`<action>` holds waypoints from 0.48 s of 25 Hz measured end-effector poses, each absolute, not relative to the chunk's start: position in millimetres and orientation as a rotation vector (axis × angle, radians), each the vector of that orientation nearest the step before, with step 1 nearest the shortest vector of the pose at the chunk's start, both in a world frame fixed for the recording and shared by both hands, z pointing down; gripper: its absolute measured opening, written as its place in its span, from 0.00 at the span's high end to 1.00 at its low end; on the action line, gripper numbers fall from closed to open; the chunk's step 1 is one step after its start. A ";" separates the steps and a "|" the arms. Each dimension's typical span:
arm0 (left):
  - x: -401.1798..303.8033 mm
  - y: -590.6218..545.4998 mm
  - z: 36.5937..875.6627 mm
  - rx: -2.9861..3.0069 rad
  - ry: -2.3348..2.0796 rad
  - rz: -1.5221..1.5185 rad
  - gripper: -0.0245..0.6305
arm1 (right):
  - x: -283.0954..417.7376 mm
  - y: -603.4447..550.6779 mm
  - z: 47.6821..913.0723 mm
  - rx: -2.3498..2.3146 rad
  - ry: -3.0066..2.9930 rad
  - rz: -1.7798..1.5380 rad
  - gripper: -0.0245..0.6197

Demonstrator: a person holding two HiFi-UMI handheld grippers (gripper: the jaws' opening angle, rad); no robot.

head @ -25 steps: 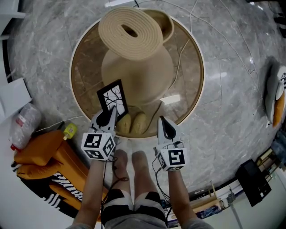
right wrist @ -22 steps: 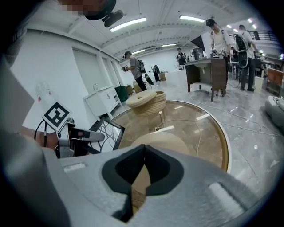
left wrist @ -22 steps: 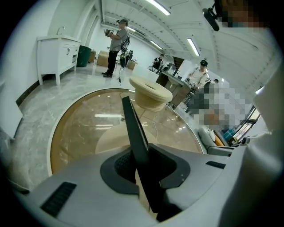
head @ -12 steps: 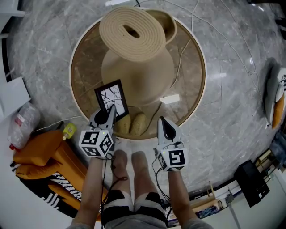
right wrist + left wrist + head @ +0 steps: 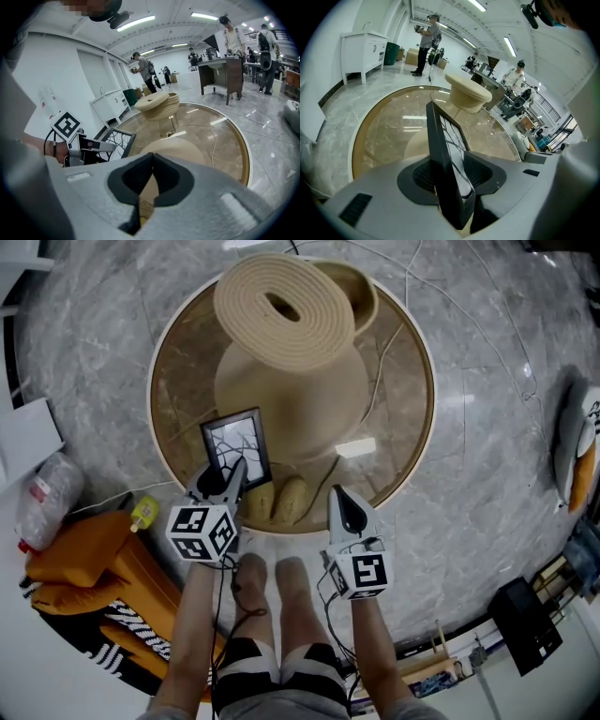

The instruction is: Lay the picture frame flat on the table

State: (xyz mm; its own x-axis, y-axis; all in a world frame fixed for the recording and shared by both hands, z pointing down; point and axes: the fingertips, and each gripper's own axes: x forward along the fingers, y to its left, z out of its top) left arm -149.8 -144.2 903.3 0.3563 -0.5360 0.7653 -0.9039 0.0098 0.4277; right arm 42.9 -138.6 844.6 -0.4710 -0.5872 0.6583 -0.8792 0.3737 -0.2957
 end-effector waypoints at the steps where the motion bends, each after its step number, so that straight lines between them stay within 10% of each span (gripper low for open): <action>1: -149.5 -144.5 903.6 1.656 -1.302 0.482 0.69 | 42.7 -138.9 844.3 1.265 -2.192 0.877 0.96; 12: -160.6 -146.2 910.3 1.647 -1.368 0.557 0.59 | 39.4 -140.3 840.7 1.269 -2.188 0.853 0.96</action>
